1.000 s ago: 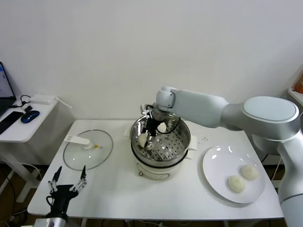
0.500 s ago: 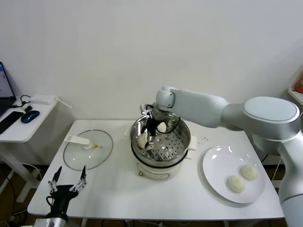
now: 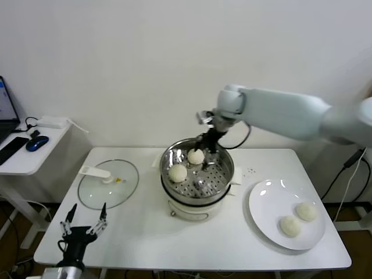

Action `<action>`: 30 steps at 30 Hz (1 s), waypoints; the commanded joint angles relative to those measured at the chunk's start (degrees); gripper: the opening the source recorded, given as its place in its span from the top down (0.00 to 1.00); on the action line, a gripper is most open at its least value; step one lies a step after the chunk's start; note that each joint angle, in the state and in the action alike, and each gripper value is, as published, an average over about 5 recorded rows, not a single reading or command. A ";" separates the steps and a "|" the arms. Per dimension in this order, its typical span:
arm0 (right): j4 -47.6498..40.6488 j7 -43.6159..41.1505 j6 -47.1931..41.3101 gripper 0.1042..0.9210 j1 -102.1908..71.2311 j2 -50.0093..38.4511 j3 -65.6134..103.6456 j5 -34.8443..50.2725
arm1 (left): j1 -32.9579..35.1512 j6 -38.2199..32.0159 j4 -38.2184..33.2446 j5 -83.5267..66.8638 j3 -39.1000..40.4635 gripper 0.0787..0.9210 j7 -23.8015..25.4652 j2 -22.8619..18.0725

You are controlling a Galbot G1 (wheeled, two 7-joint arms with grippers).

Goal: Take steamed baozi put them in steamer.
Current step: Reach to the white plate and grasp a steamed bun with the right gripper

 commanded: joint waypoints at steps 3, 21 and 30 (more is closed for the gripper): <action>13.93 -2.22 2.26 0.12 5.22 -21.88 -4.76 -8.77 | -0.56 0.76 -0.58 0.22 0.11 0.12 0.06 -0.29; 16.89 -3.89 7.12 0.12 -24.26 -42.51 16.37 -32.18 | 1.02 0.59 -0.97 1.53 0.14 0.12 0.06 -0.74; 15.25 -3.68 7.91 0.12 -45.88 -44.27 34.49 -38.53 | 1.59 0.37 -0.56 1.86 0.16 0.12 0.08 -0.56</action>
